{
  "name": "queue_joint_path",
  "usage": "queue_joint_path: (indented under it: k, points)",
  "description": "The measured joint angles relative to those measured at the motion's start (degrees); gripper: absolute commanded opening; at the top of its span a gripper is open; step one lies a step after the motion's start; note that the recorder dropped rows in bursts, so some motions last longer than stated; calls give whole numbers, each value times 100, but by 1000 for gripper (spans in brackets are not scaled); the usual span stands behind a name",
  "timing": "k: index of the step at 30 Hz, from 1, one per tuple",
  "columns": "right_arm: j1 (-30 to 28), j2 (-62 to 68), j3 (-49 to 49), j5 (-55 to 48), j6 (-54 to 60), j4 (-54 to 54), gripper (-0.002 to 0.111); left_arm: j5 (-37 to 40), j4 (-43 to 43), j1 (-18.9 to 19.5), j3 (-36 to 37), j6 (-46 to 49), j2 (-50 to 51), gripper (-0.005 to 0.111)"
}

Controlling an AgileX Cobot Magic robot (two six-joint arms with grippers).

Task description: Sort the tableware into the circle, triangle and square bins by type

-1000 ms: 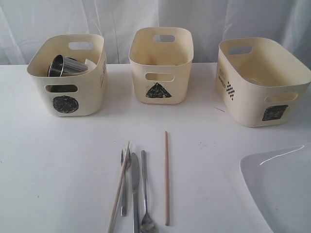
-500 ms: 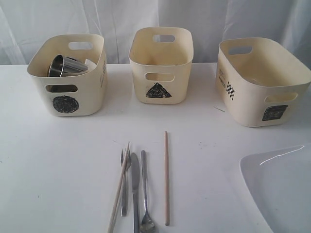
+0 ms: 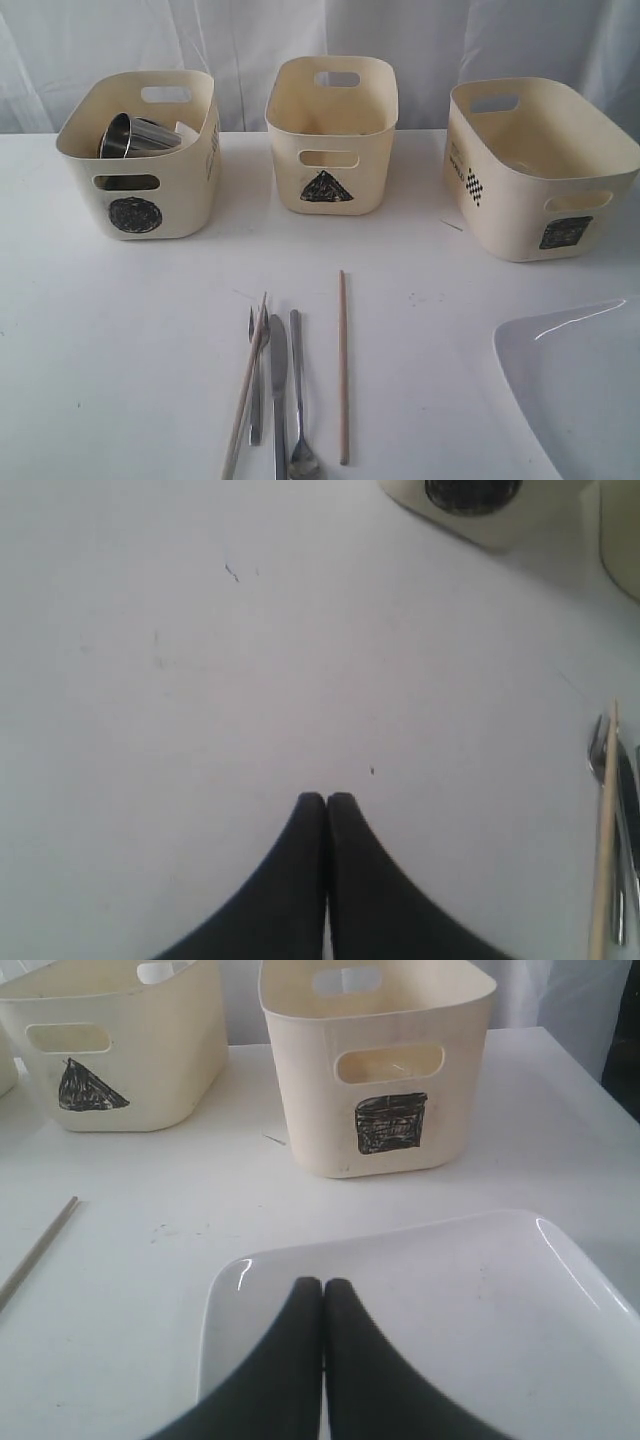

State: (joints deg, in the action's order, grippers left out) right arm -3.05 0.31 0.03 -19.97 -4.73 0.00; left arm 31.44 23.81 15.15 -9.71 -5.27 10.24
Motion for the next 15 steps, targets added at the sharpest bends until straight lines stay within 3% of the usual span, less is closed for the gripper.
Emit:
queue_joint_path:
  k: [4, 9, 15]
  points:
    - [0, 0, 0, 0, 0, 0, 0, 8, 119, 0, 0, 0, 0, 0]
    - [0, 0, 0, 0, 0, 0, 0, -1123, 140, 0, 0, 244, 0, 0]
    - [0, 0, 0, 0, 0, 0, 0, -2528, -353, 10, 200, 2424, -12, 0]
